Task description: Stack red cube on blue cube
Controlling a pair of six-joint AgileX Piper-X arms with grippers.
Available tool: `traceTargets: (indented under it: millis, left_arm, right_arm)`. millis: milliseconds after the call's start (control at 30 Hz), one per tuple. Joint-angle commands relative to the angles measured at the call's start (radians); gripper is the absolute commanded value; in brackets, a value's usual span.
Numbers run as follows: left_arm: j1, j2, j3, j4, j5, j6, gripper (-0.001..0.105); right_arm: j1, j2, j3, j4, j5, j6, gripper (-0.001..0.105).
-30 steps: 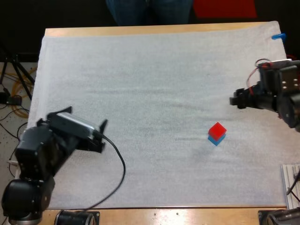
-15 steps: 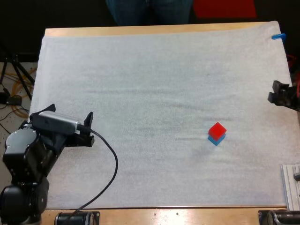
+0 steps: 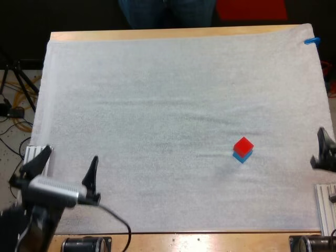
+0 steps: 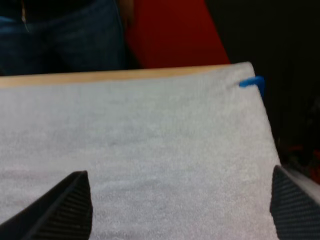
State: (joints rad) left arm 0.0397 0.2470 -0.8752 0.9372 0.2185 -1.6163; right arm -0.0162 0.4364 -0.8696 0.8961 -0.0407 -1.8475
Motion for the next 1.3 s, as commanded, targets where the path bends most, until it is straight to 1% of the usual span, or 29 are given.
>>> traceTargets:
  millis: [0,100,267,400,467,533,633,733,900,1000,1100,1267]
  left_arm:
    - [-0.001,-0.034,-0.003,0.017,0.003,-0.009,0.087]
    - [-0.001,-0.100,-0.003,0.049,0.003,-0.009,0.087]
    - [-0.001,-0.214,-0.001,0.125,0.003,-0.009,0.087]
    - [-0.001,-0.303,-0.001,0.168,0.003,-0.016,0.087]
    - [-0.001,-0.362,-0.001,0.215,0.003,-0.040,0.087]
    - [-0.001,-0.396,-0.001,0.268,0.003,-0.046,0.087]
    - [0.002,-0.401,-0.011,0.364,0.000,-0.046,0.087]
    - [0.002,-0.403,-0.008,0.392,-0.005,-0.023,0.087]
    - [0.002,-0.403,-0.001,0.385,-0.005,-0.019,0.087]
    - [0.002,-0.403,0.021,0.362,-0.005,-0.011,0.087]
    - [0.002,-0.401,0.075,0.289,-0.005,-0.009,0.087]
    - [0.002,-0.401,0.204,0.110,-0.005,-0.009,0.087]
  right_arm:
    - [-0.002,-0.042,0.018,0.001,-0.001,-0.008,0.071]
    - [-0.002,-0.147,0.069,-0.002,-0.001,-0.001,0.071]
    - [-0.002,-0.295,0.141,0.005,-0.001,0.054,0.071]
    - [-0.002,-0.380,0.178,0.021,-0.001,0.058,0.071]
    - [-0.002,-0.429,0.195,0.036,-0.001,0.058,0.071]
    - [-0.002,-0.465,0.203,0.051,-0.001,0.058,0.071]
    - [-0.002,-0.493,0.209,0.101,-0.001,0.058,0.071]
    - [-0.002,-0.489,0.213,0.126,0.002,0.036,0.071]
    - [-0.002,-0.489,0.213,0.109,0.006,0.028,0.071]
    - [-0.002,-0.489,0.221,0.075,0.006,0.011,0.071]
    - [-0.002,-0.489,0.240,0.042,0.006,0.002,0.071]
    - [-0.002,-0.489,0.291,-0.023,0.006,0.004,0.071]
